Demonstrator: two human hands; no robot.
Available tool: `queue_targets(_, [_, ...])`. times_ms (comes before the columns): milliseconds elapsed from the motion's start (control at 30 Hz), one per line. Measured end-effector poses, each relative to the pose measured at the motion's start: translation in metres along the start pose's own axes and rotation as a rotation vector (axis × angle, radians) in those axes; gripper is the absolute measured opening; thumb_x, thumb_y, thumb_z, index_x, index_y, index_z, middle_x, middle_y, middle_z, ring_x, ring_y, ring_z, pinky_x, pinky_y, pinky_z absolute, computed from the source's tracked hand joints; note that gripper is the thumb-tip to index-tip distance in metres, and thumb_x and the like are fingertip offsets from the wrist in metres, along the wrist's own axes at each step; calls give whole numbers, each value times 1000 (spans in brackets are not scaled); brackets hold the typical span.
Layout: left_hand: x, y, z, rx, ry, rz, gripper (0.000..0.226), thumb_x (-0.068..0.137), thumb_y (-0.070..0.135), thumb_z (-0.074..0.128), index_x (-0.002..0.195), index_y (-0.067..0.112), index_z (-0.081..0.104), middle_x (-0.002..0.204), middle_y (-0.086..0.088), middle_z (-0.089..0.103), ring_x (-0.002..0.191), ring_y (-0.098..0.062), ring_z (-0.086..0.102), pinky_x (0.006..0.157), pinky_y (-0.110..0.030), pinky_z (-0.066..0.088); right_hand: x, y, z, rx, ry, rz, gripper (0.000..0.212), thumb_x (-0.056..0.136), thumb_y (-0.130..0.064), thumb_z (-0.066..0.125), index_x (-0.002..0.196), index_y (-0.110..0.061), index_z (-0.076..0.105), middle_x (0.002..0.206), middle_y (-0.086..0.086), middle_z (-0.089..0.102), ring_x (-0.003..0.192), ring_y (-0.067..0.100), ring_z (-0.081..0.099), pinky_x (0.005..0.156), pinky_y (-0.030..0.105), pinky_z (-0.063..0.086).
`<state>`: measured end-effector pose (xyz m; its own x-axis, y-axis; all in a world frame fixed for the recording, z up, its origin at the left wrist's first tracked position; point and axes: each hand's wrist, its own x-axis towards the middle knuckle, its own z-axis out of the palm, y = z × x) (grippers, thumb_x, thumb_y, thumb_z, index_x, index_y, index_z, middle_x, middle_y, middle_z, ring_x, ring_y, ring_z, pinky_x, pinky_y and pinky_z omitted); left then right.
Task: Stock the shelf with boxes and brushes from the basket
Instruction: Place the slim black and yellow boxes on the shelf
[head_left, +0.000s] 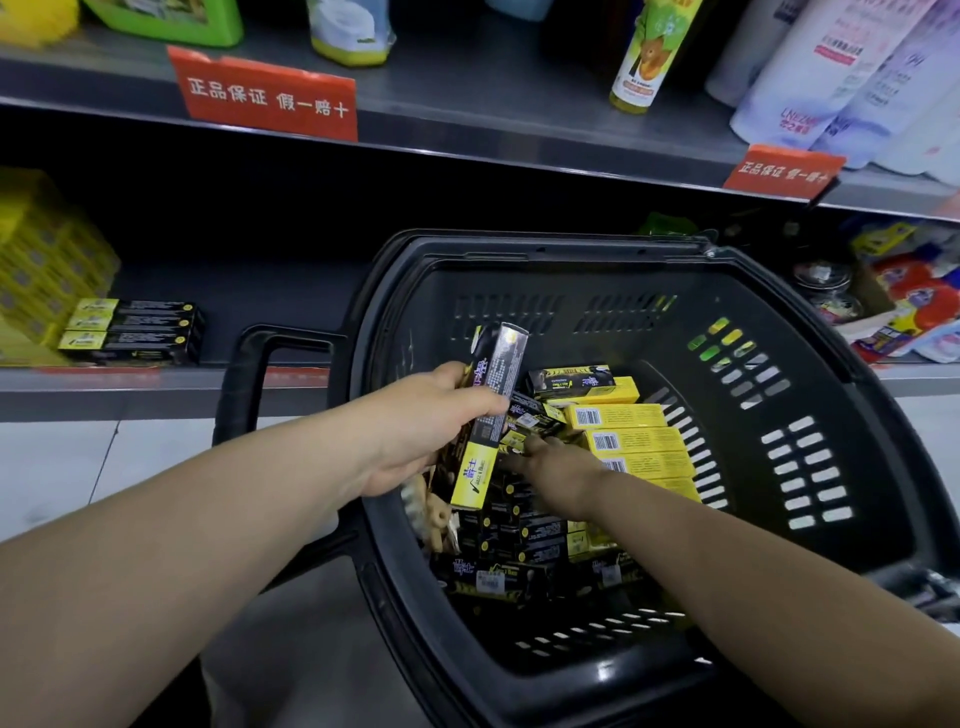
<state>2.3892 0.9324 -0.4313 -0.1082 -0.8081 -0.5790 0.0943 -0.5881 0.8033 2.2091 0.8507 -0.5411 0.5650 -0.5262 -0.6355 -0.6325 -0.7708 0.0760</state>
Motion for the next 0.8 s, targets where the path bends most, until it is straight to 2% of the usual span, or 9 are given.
queue_targets(133, [3, -1, 0, 0, 21, 6, 59, 90, 22, 58, 144, 17, 34, 134, -9, 55, 125, -23, 49, 112, -43, 33, -9, 8, -25, 165, 75, 41, 59, 82, -30, 69, 134, -23, 44, 126, 7, 51, 110, 26, 53, 83, 32, 47])
queue_targets(233, [5, -2, 0, 6, 70, 9, 53, 89, 21, 57, 139, 14, 40, 132, -9, 56, 124, -25, 49, 111, -47, 32, -27, 21, -66, 742, 192, 138, 52, 71, -55, 72, 102, -16, 57, 96, 1, 66, 89, 22, 62, 74, 31, 50])
queue_targets(300, [6, -2, -1, -2, 96, -1, 55, 89, 24, 56, 140, 14, 39, 138, -11, 51, 127, -28, 47, 111, -49, 31, -44, 23, -86, 1162, 229, 84, 61, 59, -66, 67, 96, -17, 61, 92, 2, 70, 87, 23, 67, 82, 39, 54])
queue_targets(367, [6, -1, 0, -31, 97, -20, 62, 90, 30, 57, 145, 15, 33, 143, -10, 46, 129, -27, 45, 112, -48, 30, -57, 21, -94, 1355, 267, -14, 59, 56, -65, 64, 97, -21, 62, 91, 3, 69, 85, 22, 64, 82, 37, 54])
queue_targets(433, [3, 2, 2, -52, 71, -29, 70, 90, 38, 59, 148, 15, 27, 145, -7, 45, 130, -24, 45, 113, -46, 29, -64, 13, -98, 1418, 312, -110, 50, 62, -58, 63, 96, -23, 62, 89, 3, 68, 82, 18, 63, 74, 30, 54])
queue_targets(500, [0, 2, 3, -15, 33, -17, 74, 83, 43, 64, 143, 12, 35, 139, -8, 52, 126, -24, 50, 112, -46, 32, -63, 5, -100, 1471, 359, -149, 43, 67, -52, 63, 97, -22, 62, 88, -1, 71, 80, 15, 67, 71, 25, 56])
queue_targets(633, [-2, 1, 3, 93, 54, 42, 57, 76, 24, 75, 126, 12, 51, 116, -9, 66, 110, -24, 61, 105, -44, 41, -54, -5, -101, 1535, 425, -166, 49, 69, -52, 62, 104, -17, 62, 93, 1, 73, 87, 19, 69, 78, 30, 57])
queue_targets(733, [1, -1, 0, 79, 100, 61, 65, 76, 18, 75, 133, 10, 46, 122, -11, 63, 114, -25, 58, 106, -44, 40, -47, 7, -93, 1711, 339, -166, 63, 80, -60, 51, 117, -10, 57, 97, 4, 71, 88, 20, 68, 83, 30, 55])
queue_targets(800, [3, -1, 0, 63, 105, 58, 74, 76, 21, 75, 139, 9, 39, 131, -12, 56, 122, -26, 52, 108, -44, 37, -35, 14, -76, 1578, 270, -49, 51, 90, -51, 47, 123, -12, 53, 107, 4, 67, 93, 18, 66, 92, 37, 52])
